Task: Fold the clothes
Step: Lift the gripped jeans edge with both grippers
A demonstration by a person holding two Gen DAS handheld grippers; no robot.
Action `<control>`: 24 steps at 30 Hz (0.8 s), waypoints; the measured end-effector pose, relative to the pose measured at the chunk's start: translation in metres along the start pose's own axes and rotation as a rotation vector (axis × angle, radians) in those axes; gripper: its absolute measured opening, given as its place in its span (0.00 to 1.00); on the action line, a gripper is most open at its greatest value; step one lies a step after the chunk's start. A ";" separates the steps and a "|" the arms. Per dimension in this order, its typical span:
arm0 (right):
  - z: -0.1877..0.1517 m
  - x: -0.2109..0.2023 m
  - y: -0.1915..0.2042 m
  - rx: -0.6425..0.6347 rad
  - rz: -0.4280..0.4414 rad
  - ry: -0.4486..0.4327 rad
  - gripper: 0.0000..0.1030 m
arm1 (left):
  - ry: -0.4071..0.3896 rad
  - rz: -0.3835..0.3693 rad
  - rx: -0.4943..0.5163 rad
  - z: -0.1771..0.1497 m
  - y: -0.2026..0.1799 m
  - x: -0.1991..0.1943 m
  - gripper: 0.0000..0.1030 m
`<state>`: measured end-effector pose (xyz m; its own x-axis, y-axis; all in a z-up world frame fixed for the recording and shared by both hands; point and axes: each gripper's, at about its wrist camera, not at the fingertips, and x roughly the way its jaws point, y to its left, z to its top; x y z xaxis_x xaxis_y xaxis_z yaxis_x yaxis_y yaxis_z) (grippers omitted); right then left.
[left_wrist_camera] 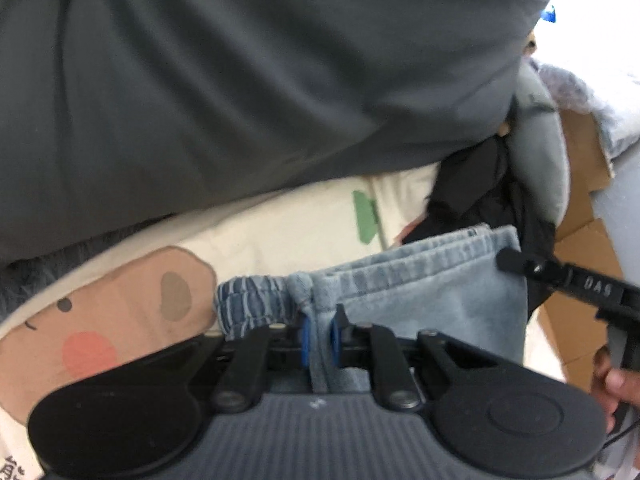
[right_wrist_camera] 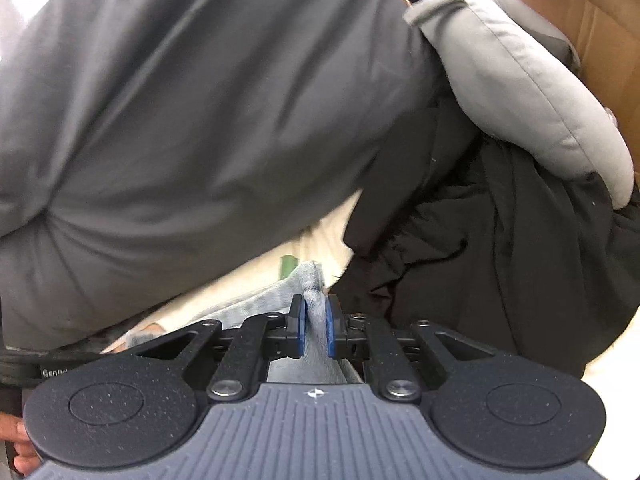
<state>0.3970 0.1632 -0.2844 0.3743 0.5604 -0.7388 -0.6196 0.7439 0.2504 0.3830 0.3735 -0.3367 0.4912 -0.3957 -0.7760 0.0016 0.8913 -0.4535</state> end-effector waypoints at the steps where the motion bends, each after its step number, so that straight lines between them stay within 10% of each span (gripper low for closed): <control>1: 0.001 0.001 -0.004 0.022 -0.023 0.005 0.09 | 0.001 0.001 -0.001 -0.001 0.002 0.003 0.12; 15: -0.039 -0.008 0.015 -0.106 0.142 0.015 0.10 | -0.165 0.131 0.161 -0.005 -0.037 -0.067 0.24; 24: -0.050 0.020 0.037 -0.095 0.153 0.024 0.11 | -0.052 0.081 0.267 -0.019 -0.046 -0.029 0.16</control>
<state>0.3471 0.1840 -0.3212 0.2548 0.6543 -0.7120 -0.7308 0.6125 0.3013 0.3524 0.3395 -0.3011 0.5433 -0.3148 -0.7783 0.1864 0.9491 -0.2538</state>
